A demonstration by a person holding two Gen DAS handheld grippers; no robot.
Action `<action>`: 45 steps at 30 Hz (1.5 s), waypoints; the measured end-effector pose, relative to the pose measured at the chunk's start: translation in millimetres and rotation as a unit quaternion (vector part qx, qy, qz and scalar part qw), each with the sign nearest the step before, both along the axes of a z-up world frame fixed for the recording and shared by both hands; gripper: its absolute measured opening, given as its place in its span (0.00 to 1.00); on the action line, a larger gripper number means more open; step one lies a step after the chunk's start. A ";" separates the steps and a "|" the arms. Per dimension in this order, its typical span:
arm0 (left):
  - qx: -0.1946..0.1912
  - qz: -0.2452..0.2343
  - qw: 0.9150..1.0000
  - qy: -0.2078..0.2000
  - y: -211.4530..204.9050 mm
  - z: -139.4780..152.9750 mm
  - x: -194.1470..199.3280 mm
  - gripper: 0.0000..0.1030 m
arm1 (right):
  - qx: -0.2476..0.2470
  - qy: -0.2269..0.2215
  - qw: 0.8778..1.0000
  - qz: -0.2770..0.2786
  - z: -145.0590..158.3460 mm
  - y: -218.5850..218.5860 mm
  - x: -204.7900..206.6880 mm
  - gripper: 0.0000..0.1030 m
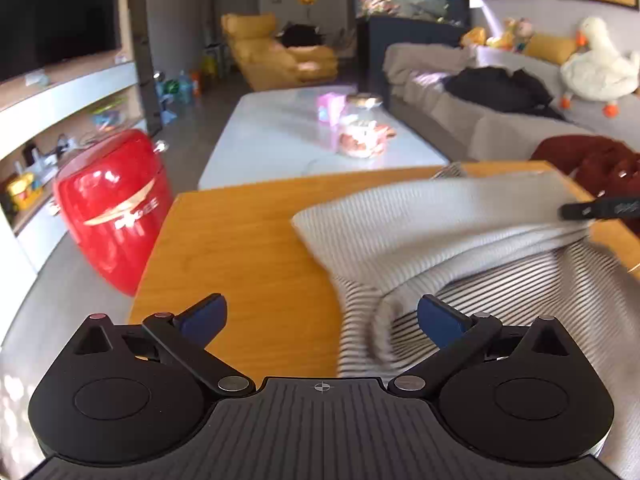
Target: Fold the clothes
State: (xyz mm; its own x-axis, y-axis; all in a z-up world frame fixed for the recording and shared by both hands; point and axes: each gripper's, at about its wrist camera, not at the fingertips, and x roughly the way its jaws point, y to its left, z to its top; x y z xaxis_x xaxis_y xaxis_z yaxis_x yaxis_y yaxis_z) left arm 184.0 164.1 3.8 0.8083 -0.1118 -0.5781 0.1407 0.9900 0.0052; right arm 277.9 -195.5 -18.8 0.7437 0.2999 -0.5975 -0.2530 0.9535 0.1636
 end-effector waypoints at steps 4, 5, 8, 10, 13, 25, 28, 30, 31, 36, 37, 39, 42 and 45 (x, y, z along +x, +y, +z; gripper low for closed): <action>-0.102 -0.063 0.992 -0.031 -13.4 23.7 -0.4 1.00 | -0.032 -0.021 0.999 0.015 4.9 12.6 -2.3 0.51; -0.121 -0.078 0.989 -0.031 -18.7 25.1 4.1 1.00 | -0.034 -0.023 0.999 0.018 6.6 14.6 -2.6 0.54; -0.115 -0.094 0.989 -0.016 -36.3 5.8 27.1 1.00 | -0.034 -0.028 0.999 0.023 11.4 18.3 -6.2 0.61; -0.116 -0.087 0.989 -0.001 -37.7 -10.5 40.9 1.00 | -0.042 -0.041 0.998 0.024 19.1 18.4 -12.9 0.67; -0.132 -0.067 0.989 0.019 -25.6 -32.0 54.0 1.00 | -0.042 -0.077 0.996 0.030 37.0 17.8 -25.0 0.87; -0.107 -0.050 0.993 0.022 -26.7 -38.2 54.2 1.00 | 0.184 0.010 0.983 0.009 -6.6 22.2 33.4 1.00; -0.095 -0.048 0.994 0.024 -29.5 -38.2 53.7 1.00 | 0.189 0.000 0.982 0.009 -10.8 22.9 30.9 1.00; -0.090 -0.048 0.994 0.025 -30.5 -38.5 53.3 1.00 | 0.193 -0.002 0.981 0.009 -12.3 22.5 30.6 1.00; -0.090 -0.048 0.995 0.026 -29.9 -38.7 52.2 1.00 | 0.197 -0.002 0.980 0.009 -13.0 21.6 30.5 1.00; -0.102 -0.053 0.993 0.029 -26.0 -39.1 52.1 1.00 | 0.215 -0.007 0.976 0.008 -16.3 19.1 27.3 1.00; -0.105 -0.055 0.992 0.031 -25.0 -39.1 52.7 1.00 | 0.218 -0.007 0.976 0.008 -16.9 18.5 27.1 1.00; -0.105 -0.058 0.992 0.035 -24.9 -38.9 53.7 1.00 | 0.220 -0.008 0.975 0.007 -17.4 18.8 26.1 1.00; -0.088 -0.058 0.994 0.035 -29.8 -38.8 53.6 1.00 | 0.214 -0.010 0.977 0.007 -17.8 21.5 24.7 1.00; -0.074 -0.055 0.995 0.035 -32.8 -35.2 52.7 1.00 | 0.216 -0.011 0.976 0.006 -18.6 21.1 24.0 1.00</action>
